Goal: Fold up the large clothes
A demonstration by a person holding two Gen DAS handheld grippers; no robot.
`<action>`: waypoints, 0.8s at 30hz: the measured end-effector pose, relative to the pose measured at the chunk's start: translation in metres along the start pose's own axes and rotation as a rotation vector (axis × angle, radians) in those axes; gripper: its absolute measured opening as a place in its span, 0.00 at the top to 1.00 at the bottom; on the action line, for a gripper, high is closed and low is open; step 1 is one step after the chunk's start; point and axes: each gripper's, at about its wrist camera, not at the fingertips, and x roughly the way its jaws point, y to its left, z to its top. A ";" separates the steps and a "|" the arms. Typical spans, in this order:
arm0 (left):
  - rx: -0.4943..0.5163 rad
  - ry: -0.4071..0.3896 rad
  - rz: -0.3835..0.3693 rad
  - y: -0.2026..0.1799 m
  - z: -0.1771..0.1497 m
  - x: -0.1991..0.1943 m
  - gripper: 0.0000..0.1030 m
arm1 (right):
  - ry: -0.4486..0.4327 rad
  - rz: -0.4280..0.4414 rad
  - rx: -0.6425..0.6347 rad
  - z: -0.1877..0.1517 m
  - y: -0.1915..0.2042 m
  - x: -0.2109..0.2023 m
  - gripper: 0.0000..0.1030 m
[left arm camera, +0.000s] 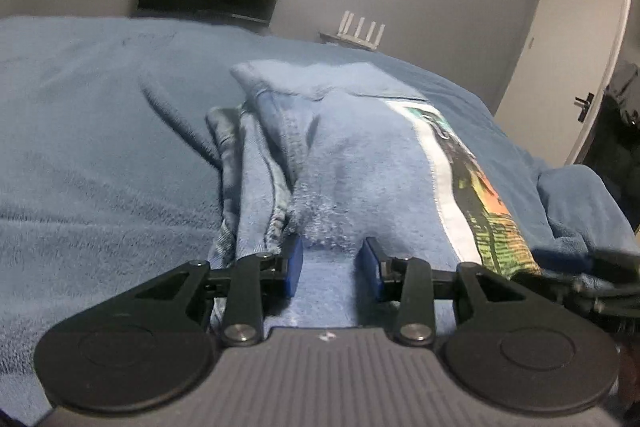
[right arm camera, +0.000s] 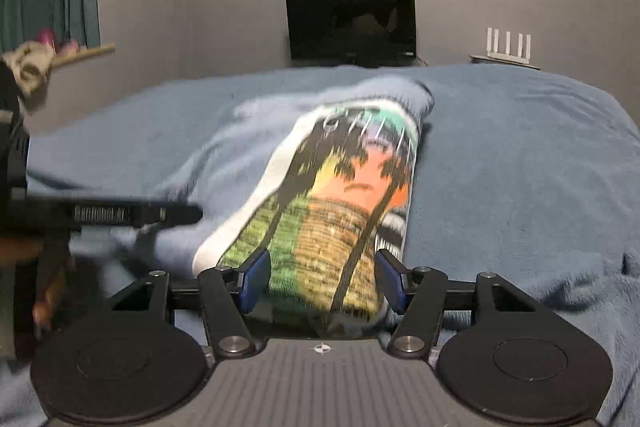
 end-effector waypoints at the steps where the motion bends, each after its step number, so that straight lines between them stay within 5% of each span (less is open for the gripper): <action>1: -0.006 0.004 -0.002 0.002 -0.001 0.001 0.66 | 0.012 -0.004 0.001 0.000 -0.001 0.004 0.41; 6: -0.014 -0.003 0.005 0.006 0.001 0.007 0.66 | 0.015 -0.029 0.076 0.002 -0.006 -0.009 0.43; 10: -0.031 -0.002 -0.004 0.005 0.000 -0.004 0.66 | 0.048 -0.114 -0.063 -0.014 0.010 -0.003 0.33; 14: -0.027 -0.002 -0.003 0.004 -0.001 -0.004 0.66 | 0.033 -0.139 -0.035 -0.018 0.006 0.011 0.33; 24: -0.032 -0.002 -0.015 0.004 0.000 -0.004 0.66 | 0.047 -0.200 -0.018 -0.022 -0.011 0.037 0.58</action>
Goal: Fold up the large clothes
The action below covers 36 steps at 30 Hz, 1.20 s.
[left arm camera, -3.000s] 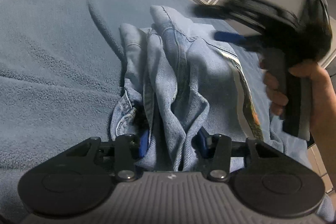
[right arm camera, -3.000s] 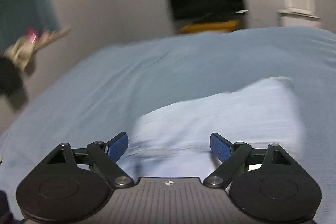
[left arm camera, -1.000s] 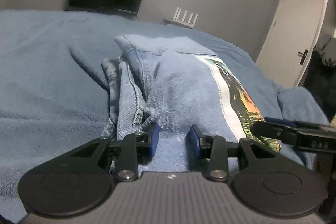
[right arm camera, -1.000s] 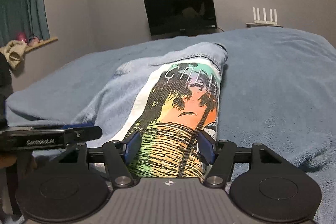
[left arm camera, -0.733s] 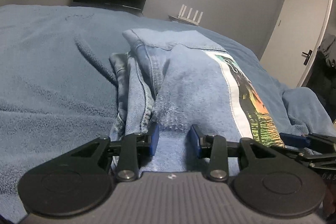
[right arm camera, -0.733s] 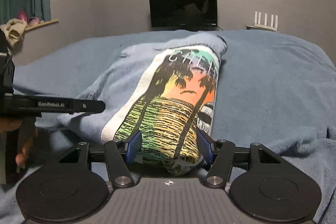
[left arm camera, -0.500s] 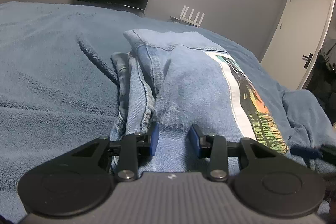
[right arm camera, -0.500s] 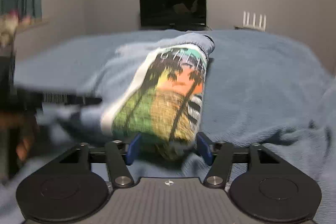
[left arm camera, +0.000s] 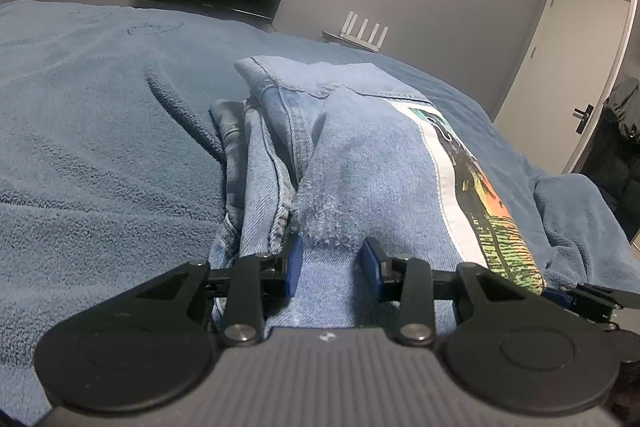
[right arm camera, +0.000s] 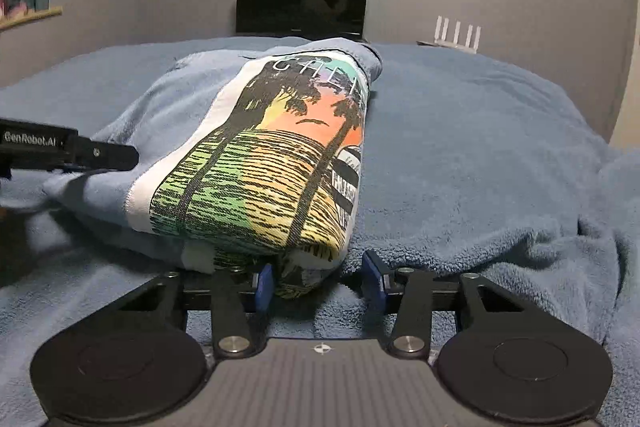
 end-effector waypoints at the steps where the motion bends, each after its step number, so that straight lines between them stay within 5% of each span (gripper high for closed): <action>1: 0.005 0.000 0.000 -0.001 0.000 0.000 0.66 | -0.003 0.001 0.006 -0.001 -0.001 -0.001 0.59; 12: -0.007 0.008 0.003 0.005 0.001 -0.003 0.68 | 0.037 0.021 0.109 -0.004 -0.019 0.005 0.46; 20: -0.029 0.012 -0.001 0.006 0.000 -0.004 0.68 | -0.200 0.090 -0.062 0.023 0.010 -0.039 0.45; 27: -0.037 0.012 -0.005 0.007 0.000 -0.005 0.68 | -0.098 0.113 -0.034 0.092 0.040 0.049 0.63; 31: -0.048 0.014 -0.013 0.010 0.001 -0.004 0.68 | -0.121 0.088 -0.123 0.115 0.063 0.087 0.56; 36: -0.077 0.023 -0.019 0.016 0.002 -0.001 0.68 | -0.050 0.117 -0.218 0.130 0.097 0.130 0.54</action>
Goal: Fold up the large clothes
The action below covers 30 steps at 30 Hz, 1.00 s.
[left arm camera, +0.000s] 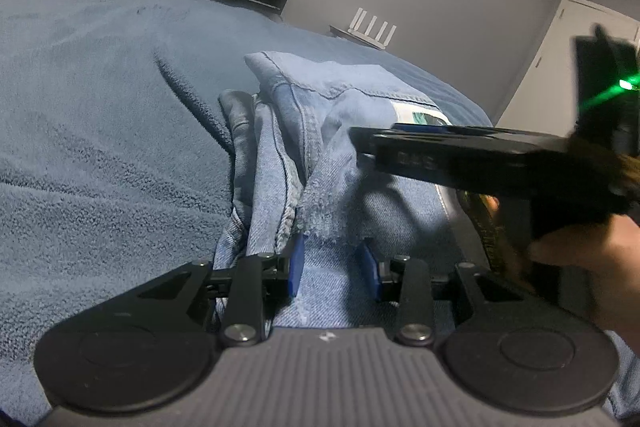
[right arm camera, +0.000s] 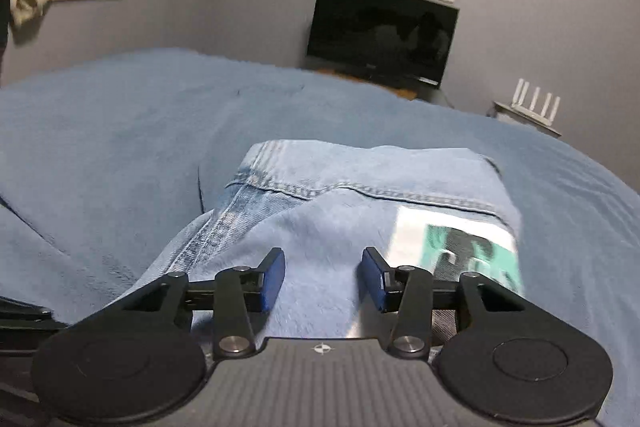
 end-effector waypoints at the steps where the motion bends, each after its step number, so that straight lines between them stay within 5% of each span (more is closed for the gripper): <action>1: -0.012 0.000 -0.004 0.001 0.000 0.000 0.68 | 0.011 0.008 0.014 0.002 0.000 0.007 0.54; 6: -0.024 -0.005 -0.019 0.001 0.000 -0.003 0.68 | 0.022 0.047 0.065 0.009 -0.007 0.008 0.56; 11: -0.036 -0.029 -0.039 0.001 -0.006 -0.021 0.66 | -0.108 0.091 0.172 -0.014 -0.025 -0.067 0.19; 15: -0.007 -0.046 -0.036 -0.008 -0.011 -0.049 0.30 | -0.092 0.084 0.189 -0.055 -0.036 -0.129 0.02; 18: 0.047 -0.053 0.030 -0.025 -0.017 -0.075 0.03 | -0.055 0.075 0.197 -0.091 -0.042 -0.173 0.00; 23: 0.063 0.008 0.124 -0.032 -0.036 -0.115 0.01 | 0.028 0.069 0.247 -0.144 -0.040 -0.217 0.00; 30: 0.080 0.083 0.203 -0.039 -0.067 -0.133 0.01 | 0.068 0.040 0.273 -0.170 -0.029 -0.204 0.00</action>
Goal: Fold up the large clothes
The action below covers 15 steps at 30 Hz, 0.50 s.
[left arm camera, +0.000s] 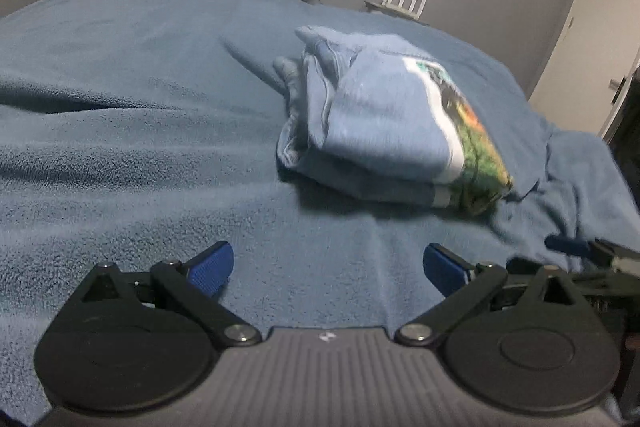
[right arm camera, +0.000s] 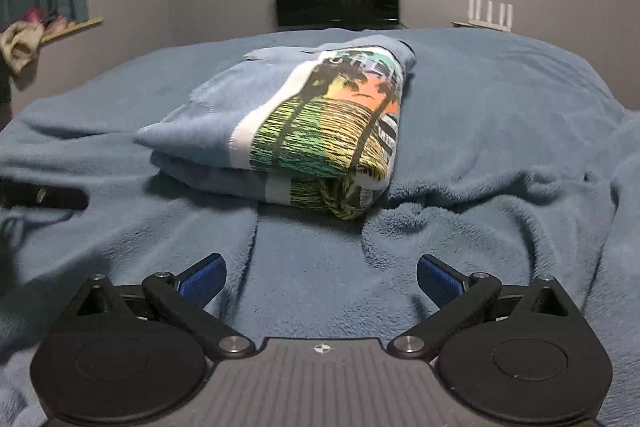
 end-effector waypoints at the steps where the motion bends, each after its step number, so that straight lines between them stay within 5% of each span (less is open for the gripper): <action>1: 0.024 -0.016 0.030 -0.003 -0.002 0.004 0.01 | -0.016 -0.005 0.011 -0.001 0.000 0.004 0.00; 5: 0.134 -0.058 0.110 -0.012 -0.007 0.027 0.01 | -0.057 -0.066 0.024 -0.003 -0.002 0.027 0.00; 8: 0.222 0.049 0.105 -0.015 -0.019 0.053 0.00 | 0.066 -0.089 -0.012 -0.016 -0.003 0.049 0.00; 15: 0.277 0.061 0.109 -0.020 -0.024 0.061 0.00 | 0.061 -0.079 -0.015 -0.023 -0.002 0.051 0.00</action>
